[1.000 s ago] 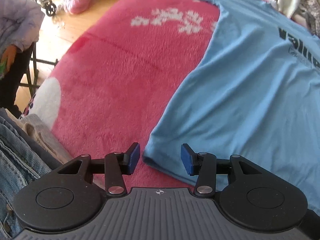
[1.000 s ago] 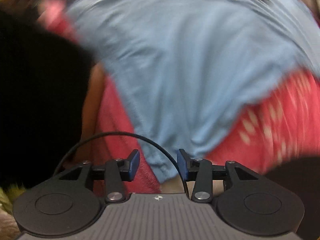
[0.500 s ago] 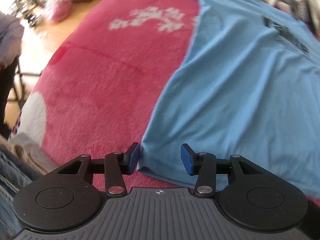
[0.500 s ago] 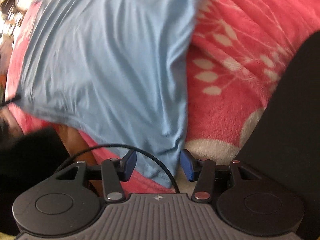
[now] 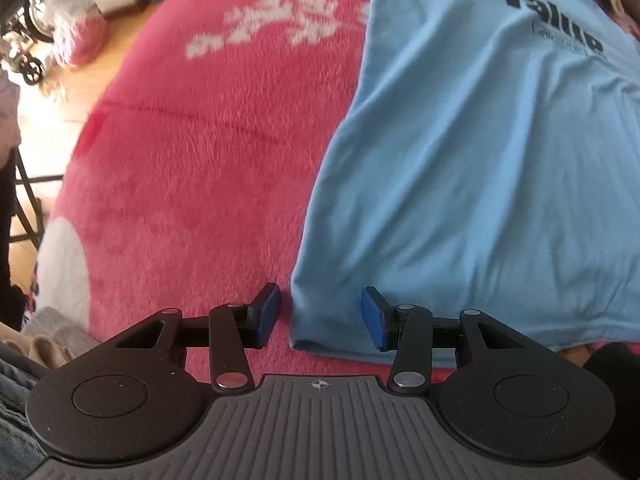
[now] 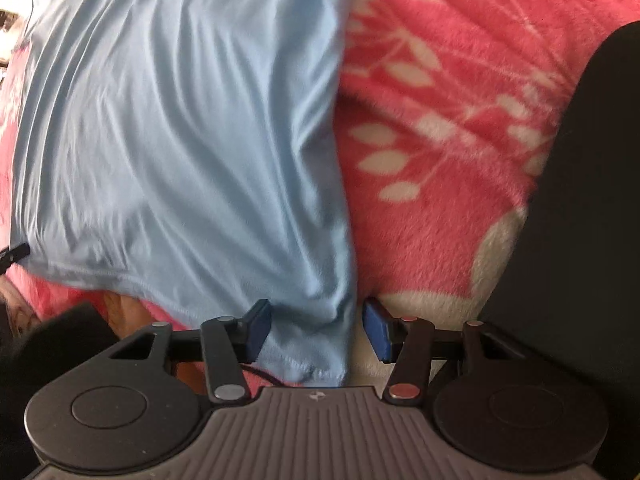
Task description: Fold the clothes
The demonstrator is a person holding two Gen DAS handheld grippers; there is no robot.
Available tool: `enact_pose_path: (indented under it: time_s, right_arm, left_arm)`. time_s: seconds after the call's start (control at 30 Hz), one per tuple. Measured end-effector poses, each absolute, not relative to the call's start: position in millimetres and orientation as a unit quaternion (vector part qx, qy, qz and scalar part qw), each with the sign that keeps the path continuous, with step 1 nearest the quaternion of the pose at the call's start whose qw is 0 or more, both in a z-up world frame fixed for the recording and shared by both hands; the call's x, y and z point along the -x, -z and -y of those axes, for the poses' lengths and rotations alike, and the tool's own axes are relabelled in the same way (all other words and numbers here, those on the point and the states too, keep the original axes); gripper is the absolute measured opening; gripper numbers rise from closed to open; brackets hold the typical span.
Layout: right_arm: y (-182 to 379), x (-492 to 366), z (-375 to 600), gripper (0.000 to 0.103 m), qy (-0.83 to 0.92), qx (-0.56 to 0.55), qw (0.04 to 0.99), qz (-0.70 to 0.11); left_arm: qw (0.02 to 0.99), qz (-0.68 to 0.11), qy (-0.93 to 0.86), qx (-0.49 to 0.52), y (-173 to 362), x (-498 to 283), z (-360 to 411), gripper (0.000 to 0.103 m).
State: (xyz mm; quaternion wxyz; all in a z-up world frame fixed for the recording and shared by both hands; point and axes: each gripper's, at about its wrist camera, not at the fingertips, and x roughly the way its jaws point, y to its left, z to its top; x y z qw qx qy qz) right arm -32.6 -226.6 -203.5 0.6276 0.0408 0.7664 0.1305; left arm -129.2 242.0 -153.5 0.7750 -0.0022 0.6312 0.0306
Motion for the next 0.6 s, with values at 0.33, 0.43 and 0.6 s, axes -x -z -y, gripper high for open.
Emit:
enact_pose_path:
  time_s: [0.33, 0.43, 0.6]
  right_arm:
    - [206, 44, 234, 0.021, -0.144, -0.049, 0.591, -0.792]
    - [213, 47, 229, 0.026, -0.155, -0.042, 0.578, -0.8]
    - [209, 52, 222, 0.005, -0.176, -0.018, 0.584, -0.793]
  left_arm:
    - [0.771, -0.635, -0.019, -0.029, 154, 133, -233, 0.032]
    - [0.776, -0.63, -0.019, -0.034, 153, 137, -231, 0.028]
    - [0.784, -0.619, -0.031, -0.029, 151, 142, -232, 0.006]
